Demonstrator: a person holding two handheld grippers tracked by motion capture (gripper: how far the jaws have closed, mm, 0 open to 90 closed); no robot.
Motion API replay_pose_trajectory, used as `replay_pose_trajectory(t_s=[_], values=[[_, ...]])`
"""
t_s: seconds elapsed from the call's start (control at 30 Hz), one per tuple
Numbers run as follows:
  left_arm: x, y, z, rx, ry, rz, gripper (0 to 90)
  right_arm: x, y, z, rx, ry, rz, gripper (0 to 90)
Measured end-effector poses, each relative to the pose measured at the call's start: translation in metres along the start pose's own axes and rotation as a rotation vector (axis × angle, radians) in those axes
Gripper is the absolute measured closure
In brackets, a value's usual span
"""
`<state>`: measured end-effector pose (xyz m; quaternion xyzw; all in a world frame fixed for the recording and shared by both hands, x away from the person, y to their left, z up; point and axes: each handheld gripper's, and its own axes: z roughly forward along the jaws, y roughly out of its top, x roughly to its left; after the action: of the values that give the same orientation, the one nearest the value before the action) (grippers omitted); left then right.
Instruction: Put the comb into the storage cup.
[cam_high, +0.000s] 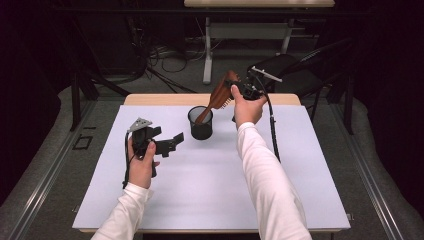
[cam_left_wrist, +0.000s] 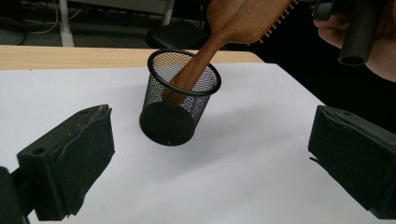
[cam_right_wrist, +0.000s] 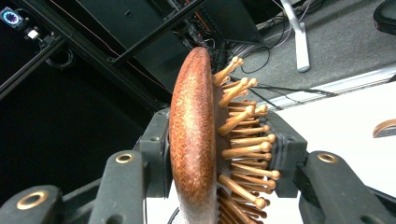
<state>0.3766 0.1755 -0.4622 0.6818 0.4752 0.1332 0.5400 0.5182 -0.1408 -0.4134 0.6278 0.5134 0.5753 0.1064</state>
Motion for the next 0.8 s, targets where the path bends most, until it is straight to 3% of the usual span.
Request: replay_pose_trajectory(t_s=[0.8], values=[[0.000,-0.001,0.001,0.004,-0.001,-0.002,0.4,-0.003,-0.015,0.012,0.009,-0.009,0.002,50.3]])
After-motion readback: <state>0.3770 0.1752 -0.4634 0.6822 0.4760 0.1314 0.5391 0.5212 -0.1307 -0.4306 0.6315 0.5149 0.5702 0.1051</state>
